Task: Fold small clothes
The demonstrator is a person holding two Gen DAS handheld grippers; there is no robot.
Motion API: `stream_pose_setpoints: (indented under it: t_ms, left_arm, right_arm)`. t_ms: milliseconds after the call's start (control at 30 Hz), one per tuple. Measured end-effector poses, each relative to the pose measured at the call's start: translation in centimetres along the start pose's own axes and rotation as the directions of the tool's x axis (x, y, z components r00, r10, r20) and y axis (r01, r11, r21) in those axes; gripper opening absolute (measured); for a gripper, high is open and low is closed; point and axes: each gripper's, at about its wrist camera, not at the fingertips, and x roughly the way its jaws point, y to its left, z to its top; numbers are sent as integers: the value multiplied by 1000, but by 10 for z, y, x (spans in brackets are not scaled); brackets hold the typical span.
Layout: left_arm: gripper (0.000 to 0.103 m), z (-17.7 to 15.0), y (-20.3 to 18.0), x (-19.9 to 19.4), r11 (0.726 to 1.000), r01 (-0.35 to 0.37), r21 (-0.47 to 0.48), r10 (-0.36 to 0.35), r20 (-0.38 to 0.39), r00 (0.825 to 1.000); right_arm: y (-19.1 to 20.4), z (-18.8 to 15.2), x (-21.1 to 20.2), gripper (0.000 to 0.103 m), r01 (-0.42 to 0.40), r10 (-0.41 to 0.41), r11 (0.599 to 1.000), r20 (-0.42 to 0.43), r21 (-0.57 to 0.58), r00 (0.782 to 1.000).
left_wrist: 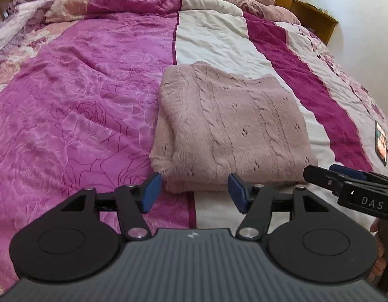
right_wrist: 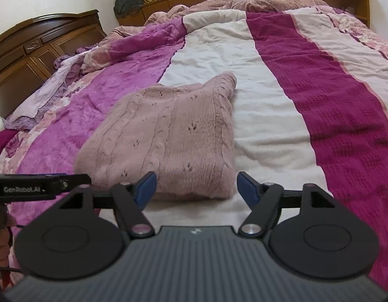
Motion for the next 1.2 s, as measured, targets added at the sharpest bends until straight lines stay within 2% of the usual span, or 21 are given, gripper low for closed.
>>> stream_pose_setpoints:
  t_ms: [67, 133, 367, 467, 800, 1200]
  left_arm:
    - [73, -7, -6, -1, 999, -42, 20, 42, 6, 999]
    - [73, -14, -12, 1, 996, -79, 40, 79, 7, 997]
    - [73, -24, -16, 12, 993, -114, 39, 115, -9, 993]
    - [73, -24, -15, 19, 989, -146, 31, 148, -42, 988]
    - [73, -28, -11, 31, 987, -158, 40, 161, -85, 983]
    - [73, -29, -12, 30, 986, -160, 39, 162, -73, 984]
  right_arm:
    - [1, -6, -2, 73, 2, -2, 1000, -4, -7, 1000]
    - [2, -12, -2, 73, 15, -15, 1000, -9, -13, 1000]
    - [0, -29, 6, 73, 56, -56, 998, -34, -4, 998]
    - [0, -31, 9, 73, 66, -66, 998, -37, -8, 997]
    - [1, -35, 17, 78, 65, -65, 998, -44, -12, 997]
    - [2, -35, 19, 80, 66, -66, 998, -45, -17, 997]
